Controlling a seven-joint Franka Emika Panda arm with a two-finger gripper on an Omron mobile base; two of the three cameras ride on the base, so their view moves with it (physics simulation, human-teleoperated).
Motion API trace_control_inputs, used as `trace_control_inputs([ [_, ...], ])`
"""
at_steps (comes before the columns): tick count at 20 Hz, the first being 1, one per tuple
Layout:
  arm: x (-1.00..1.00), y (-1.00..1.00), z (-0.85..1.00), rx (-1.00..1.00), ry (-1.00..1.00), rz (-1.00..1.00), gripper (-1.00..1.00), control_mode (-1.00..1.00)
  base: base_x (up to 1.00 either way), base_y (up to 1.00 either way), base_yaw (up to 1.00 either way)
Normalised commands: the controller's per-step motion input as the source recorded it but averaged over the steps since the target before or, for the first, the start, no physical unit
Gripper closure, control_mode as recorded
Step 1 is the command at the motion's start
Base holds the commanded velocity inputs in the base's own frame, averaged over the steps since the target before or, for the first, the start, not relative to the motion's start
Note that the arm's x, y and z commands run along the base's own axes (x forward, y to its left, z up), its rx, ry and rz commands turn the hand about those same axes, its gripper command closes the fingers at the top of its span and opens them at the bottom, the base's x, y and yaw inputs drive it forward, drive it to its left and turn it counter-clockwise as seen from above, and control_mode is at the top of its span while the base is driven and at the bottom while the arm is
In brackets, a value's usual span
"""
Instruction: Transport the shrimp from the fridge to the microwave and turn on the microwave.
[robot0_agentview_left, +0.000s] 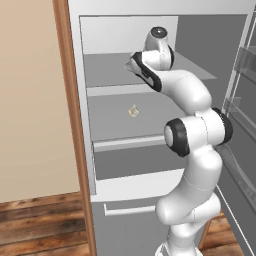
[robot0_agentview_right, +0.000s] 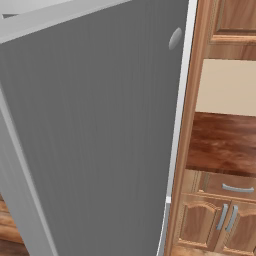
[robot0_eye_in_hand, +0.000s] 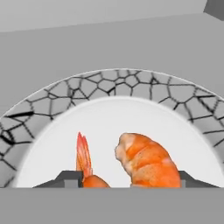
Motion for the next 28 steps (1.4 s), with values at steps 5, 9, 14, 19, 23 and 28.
trace_control_inputs([
  [5,-0.09,0.00,0.00,0.03,-0.19,0.00,1.00,-1.00,0.00,0.00,0.00],
  [9,-0.05,0.00,0.00,0.00,-0.16,0.00,1.00,-1.00,0.00,0.00,0.00],
  [14,-0.02,0.00,0.00,0.03,-0.11,0.00,1.00,-1.00,0.00,0.00,0.00],
  [19,-0.08,0.00,0.00,0.10,-0.05,0.00,1.00,-1.00,0.00,0.00,0.00],
  [23,-0.14,0.00,0.03,0.15,-0.04,0.00,1.00,-1.00,0.00,0.00,0.00],
  [28,-0.17,0.00,0.06,0.14,-0.04,0.00,1.00,-1.00,0.00,0.00,0.00],
])
